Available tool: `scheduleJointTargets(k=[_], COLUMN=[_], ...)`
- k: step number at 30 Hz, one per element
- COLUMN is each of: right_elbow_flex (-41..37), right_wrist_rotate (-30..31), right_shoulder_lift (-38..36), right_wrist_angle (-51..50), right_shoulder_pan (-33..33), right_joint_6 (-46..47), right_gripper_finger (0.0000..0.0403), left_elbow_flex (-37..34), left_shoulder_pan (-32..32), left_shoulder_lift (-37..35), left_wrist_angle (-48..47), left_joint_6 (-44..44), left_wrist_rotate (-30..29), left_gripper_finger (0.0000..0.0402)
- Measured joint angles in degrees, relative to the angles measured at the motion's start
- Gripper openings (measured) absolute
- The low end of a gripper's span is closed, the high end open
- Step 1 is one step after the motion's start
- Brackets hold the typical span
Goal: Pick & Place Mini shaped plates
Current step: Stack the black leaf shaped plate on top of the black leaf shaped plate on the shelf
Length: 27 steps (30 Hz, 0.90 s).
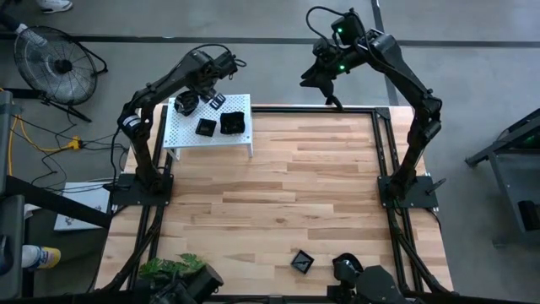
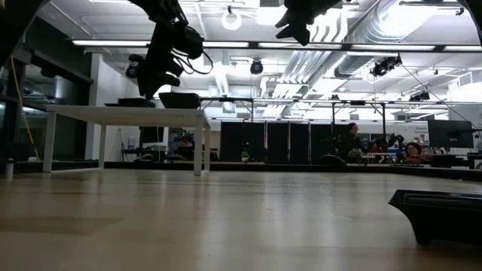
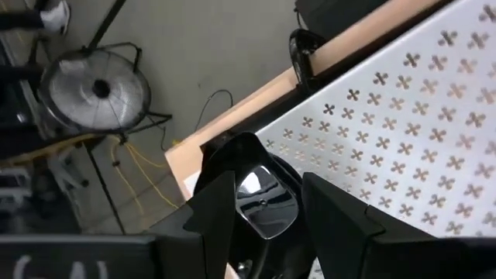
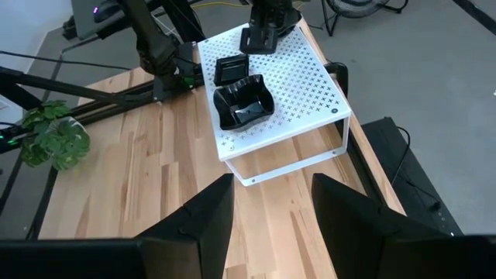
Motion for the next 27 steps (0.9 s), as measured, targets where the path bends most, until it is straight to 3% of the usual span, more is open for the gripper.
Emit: scheduleJointTargets(k=[5, 14, 20, 27], right_elbow_flex=[0.0, 0.0, 0.0, 0.0], right_wrist_rotate=[0.0, 0.0, 0.0, 0.0], right_shoulder_lift=[0.0, 0.0, 0.0, 0.0], right_wrist_angle=[0.0, 0.0, 0.0, 0.0], right_shoulder_pan=[0.0, 0.0, 0.0, 0.0], right_joint_6=[0.0, -1.1, -1.1, -1.1], right_gripper_finger=[0.0169, 0.0169, 0.0169, 0.0169], left_elbow_flex=[0.0, 0.0, 0.0, 0.0], left_shoulder_pan=[0.0, 0.0, 0.0, 0.0], left_shoulder_lift=[0.0, 0.0, 0.0, 0.0], left_wrist_angle=[0.2, 0.3, 0.3, -0.4], left_joint_6=[-7.5, -13.3, -19.2, -20.2], left_wrist_rotate=[0.9, 4.4, 1.5, 0.3], left_gripper_finger=[0.0147, 0.0147, 0.0147, 0.0147])
